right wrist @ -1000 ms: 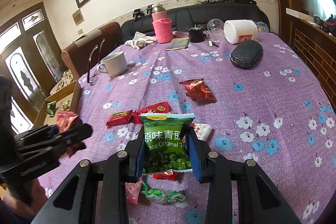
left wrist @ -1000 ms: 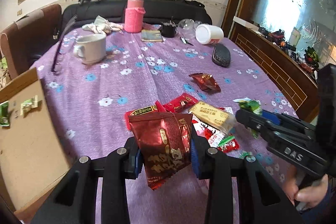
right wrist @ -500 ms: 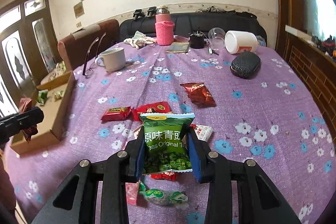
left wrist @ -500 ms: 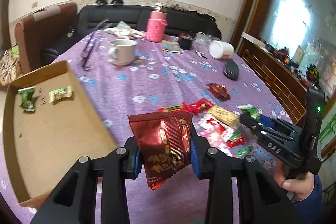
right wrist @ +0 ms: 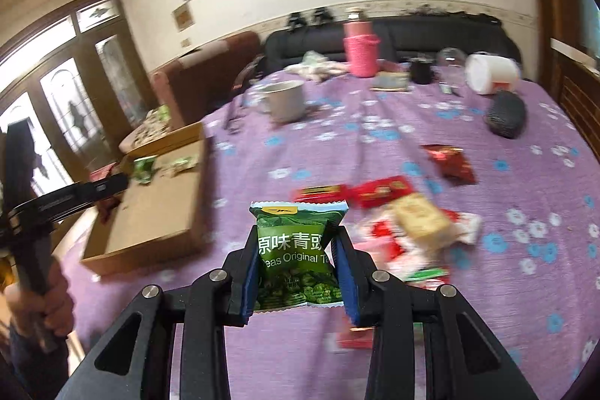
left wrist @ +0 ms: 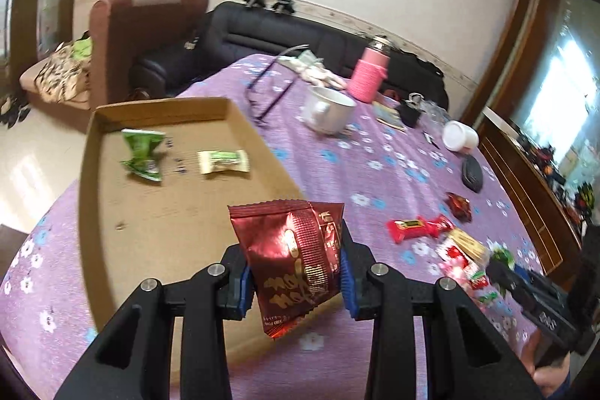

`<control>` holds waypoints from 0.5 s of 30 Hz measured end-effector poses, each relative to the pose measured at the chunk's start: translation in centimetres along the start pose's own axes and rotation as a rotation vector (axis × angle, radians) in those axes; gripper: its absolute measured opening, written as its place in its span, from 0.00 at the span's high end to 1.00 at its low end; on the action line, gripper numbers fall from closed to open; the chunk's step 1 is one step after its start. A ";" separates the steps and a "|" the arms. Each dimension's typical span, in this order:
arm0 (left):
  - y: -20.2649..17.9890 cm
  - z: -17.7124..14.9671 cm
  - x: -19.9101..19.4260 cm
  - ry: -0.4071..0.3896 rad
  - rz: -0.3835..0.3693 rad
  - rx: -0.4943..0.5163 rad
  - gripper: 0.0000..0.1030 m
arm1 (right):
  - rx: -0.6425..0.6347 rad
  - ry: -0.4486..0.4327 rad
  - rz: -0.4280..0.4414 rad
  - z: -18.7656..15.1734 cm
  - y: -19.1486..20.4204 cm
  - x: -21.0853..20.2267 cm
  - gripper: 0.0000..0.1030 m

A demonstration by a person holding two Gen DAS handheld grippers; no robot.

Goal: Organize snacks
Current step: 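Carry the dark red bag and green pea bag over the cardboard box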

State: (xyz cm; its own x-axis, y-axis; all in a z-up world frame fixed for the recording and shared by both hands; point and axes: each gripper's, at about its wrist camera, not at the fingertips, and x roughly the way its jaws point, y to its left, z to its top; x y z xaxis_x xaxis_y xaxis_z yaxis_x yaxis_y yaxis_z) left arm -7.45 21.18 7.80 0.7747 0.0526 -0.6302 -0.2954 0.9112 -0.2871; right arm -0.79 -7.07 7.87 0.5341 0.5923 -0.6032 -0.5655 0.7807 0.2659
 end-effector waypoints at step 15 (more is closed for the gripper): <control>6.1 0.5 -0.1 -0.018 0.122 -0.096 0.66 | -0.068 0.122 0.191 3.1 10.6 6.1 0.62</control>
State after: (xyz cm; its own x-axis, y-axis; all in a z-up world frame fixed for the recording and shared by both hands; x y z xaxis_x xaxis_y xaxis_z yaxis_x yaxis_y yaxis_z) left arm -9.01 26.96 6.45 0.7394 0.1690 -0.6517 -0.4397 0.8543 -0.2773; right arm -1.52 5.43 9.32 0.3359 0.6959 -0.6347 -0.6923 0.6393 0.3346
